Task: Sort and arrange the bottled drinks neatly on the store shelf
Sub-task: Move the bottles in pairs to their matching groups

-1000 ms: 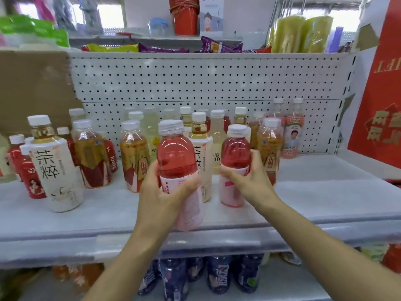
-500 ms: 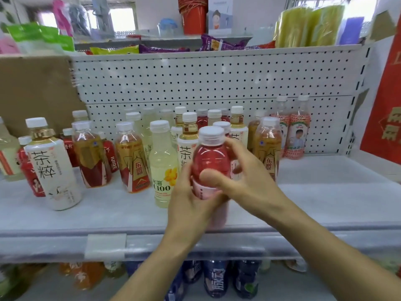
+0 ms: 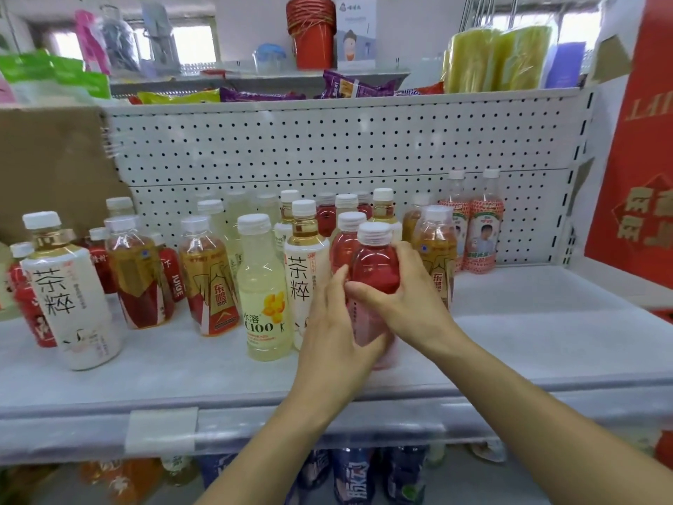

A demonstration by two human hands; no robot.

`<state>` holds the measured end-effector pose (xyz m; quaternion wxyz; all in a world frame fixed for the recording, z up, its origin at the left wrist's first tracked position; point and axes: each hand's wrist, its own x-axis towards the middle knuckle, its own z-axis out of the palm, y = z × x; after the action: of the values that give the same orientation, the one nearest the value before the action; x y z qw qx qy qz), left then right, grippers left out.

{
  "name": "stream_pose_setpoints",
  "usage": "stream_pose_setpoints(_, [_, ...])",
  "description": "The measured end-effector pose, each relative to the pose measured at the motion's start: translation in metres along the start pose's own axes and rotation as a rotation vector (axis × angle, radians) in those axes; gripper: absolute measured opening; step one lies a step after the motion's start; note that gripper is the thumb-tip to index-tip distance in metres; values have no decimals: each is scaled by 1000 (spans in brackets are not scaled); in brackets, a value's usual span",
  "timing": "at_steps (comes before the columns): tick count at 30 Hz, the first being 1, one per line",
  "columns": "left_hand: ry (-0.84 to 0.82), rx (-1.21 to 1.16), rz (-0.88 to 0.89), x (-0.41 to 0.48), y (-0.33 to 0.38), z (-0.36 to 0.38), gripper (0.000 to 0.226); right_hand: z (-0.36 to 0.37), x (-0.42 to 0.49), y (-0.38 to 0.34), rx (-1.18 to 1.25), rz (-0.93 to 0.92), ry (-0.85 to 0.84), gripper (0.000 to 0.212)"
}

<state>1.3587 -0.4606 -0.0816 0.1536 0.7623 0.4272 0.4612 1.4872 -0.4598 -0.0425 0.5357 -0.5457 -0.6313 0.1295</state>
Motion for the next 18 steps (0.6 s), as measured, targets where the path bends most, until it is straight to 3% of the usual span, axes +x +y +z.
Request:
stream_pose_setpoints(5, [114,92,-4,6,-1,15,108,-6,5,11,70,-8,-74,59])
stream_pose_setpoints(8, [142,103,0,4,-3,22,110,-26,8,32,106,-43,210,53])
stream_pose_setpoints(10, [157,106,-16,2,-2,25,110,-43,20,52,35,36,354,57])
stream_pose_setpoints(14, [341,146,109,-2,8,28,92,-50,50,86,41,281,137,95])
stream_pose_setpoints(16, [417,125,281,-4,17,31,73,-46,58,96,98,293,65,91])
stream_pose_setpoints(18, [355,69,404,-3,29,37,61,-45,59,100,91,275,69,73])
